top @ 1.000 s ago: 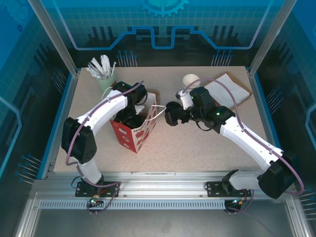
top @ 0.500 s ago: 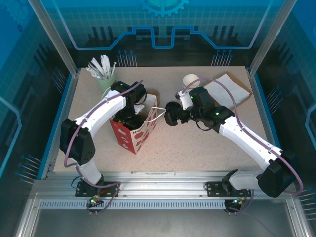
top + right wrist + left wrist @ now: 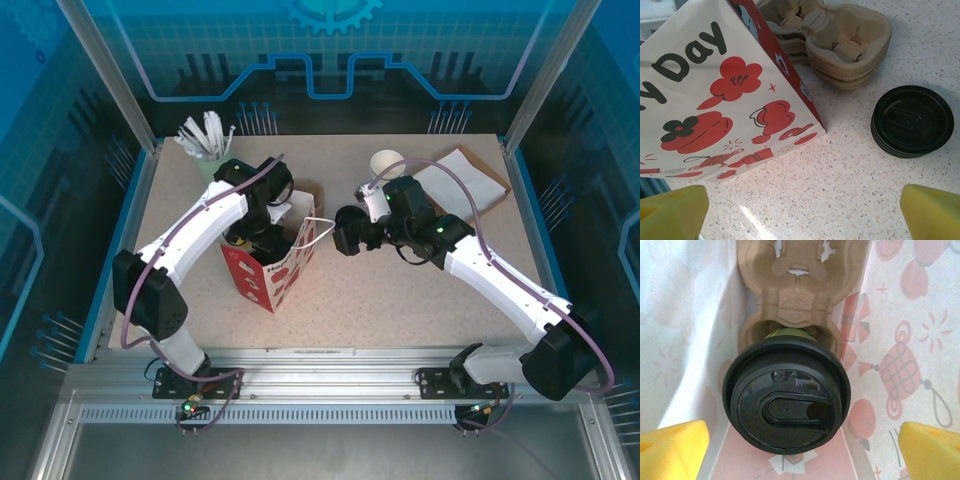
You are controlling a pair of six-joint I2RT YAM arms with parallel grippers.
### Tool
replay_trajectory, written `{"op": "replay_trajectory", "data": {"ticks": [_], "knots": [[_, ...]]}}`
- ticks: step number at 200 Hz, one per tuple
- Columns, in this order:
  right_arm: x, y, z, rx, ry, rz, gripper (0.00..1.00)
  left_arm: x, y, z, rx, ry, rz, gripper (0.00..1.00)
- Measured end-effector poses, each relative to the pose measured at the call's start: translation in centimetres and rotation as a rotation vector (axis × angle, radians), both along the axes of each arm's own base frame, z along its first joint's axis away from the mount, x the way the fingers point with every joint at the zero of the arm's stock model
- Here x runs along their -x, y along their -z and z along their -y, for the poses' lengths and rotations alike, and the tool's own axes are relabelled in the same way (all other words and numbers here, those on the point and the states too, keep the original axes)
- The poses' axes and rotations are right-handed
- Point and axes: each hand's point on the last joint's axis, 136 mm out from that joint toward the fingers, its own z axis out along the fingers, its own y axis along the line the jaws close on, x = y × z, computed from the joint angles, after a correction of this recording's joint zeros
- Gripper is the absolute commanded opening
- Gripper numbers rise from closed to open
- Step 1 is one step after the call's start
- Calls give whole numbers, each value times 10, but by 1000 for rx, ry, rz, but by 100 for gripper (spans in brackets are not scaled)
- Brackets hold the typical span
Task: Pack the takeout coffee
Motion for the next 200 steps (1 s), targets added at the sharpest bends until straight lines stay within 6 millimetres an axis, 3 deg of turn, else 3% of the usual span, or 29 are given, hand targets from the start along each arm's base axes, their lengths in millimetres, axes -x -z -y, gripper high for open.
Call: {"op": "replay_trajectory", "data": {"ticks": [107, 159, 200], "knots": [[0, 0, 0, 0, 0, 0, 100, -3, -43, 5, 66, 2, 85, 97], [0, 0, 0, 0, 0, 0, 100, -7, -79, 7, 108, 3, 170, 94], [0, 0, 0, 1, 1, 1, 100, -15, -119, 8, 143, 3, 282, 91]]}}
